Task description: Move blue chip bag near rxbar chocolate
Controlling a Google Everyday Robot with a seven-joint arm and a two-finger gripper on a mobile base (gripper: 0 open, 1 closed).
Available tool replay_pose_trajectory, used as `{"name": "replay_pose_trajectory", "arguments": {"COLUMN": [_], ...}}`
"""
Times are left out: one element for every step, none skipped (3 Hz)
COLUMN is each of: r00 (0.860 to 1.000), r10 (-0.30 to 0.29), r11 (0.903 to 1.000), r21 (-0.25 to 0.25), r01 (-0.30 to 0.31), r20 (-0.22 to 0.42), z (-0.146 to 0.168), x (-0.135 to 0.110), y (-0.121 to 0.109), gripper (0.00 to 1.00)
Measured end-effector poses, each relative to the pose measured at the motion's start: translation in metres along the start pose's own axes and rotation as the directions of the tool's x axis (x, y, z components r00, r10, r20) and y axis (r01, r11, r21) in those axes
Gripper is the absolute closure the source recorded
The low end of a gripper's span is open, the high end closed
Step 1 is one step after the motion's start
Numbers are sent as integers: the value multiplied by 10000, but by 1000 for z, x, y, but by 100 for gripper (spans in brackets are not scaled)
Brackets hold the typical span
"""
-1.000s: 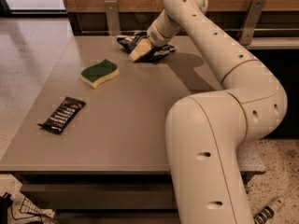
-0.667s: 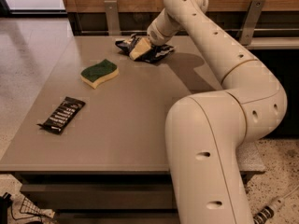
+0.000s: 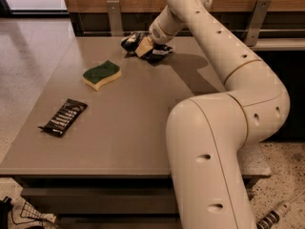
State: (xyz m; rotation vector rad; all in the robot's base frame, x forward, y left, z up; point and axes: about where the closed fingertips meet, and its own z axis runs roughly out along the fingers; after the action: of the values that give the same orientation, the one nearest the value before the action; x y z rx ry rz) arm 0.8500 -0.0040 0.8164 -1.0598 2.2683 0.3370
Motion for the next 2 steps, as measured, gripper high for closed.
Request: {"name": "replay_pose_trajectory", "arguments": {"r00": [10000,10000], "r10": [-1,-3], "r11": [10000,10000], "r21": [0,3], "r01": [1,3], "r20": [0,-1], "z": [-3,-3], "x": [-2,-2], "y": [0,0], "gripper": [100,100]}}
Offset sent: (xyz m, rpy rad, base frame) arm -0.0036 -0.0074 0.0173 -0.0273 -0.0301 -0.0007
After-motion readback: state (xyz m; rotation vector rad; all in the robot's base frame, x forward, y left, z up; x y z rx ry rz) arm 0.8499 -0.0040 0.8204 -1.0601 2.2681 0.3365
